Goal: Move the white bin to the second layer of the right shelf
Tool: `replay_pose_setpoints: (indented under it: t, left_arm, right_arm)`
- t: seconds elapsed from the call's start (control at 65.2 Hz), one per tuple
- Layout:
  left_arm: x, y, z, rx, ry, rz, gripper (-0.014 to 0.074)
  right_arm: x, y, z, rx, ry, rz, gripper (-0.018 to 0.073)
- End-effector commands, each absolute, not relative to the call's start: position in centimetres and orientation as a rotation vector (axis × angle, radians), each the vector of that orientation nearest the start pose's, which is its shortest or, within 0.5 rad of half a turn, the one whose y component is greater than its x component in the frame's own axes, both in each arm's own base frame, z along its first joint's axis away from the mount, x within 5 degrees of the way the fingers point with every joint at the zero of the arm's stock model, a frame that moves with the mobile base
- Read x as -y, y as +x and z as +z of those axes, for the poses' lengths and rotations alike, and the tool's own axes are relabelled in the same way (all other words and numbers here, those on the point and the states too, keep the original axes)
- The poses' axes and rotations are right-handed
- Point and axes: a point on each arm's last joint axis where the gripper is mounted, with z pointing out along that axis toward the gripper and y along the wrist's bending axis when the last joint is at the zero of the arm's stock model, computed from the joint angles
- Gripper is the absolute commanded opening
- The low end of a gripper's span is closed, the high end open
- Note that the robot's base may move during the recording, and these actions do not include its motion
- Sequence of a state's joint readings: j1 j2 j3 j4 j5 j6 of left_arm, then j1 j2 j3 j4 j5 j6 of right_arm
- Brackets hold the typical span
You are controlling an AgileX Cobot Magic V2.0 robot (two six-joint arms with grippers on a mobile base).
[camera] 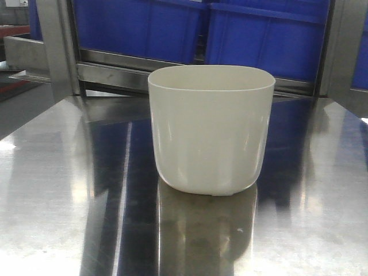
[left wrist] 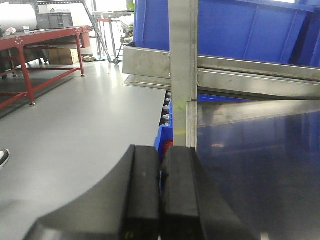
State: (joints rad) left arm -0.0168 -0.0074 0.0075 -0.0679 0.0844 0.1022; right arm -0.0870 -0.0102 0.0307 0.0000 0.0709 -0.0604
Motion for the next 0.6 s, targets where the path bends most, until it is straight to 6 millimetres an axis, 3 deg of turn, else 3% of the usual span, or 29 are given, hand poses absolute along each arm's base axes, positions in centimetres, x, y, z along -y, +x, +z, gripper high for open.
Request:
replay_pose_setpoints:
  t: [0.0, 0.353, 0.583]
  left_arm:
    - [0.1, 5.7, 19.9, -1.507, 0.035, 0.004, 0.0085]
    - [0.1, 5.7, 19.9, -1.507, 0.035, 0.004, 0.0085]
    - [0.1, 5.7, 19.9, -1.507, 0.035, 0.004, 0.0085]
  right_arm:
    - [0.5, 5.4, 21.3, -1.434, 0.021, -0.126, 0.0058]
    - [0.5, 5.4, 21.9, -1.441, 0.021, -0.126, 0.0058]
    - [0.7, 6.6, 25.8, -1.554, -0.040, -0.198, 0.0058]
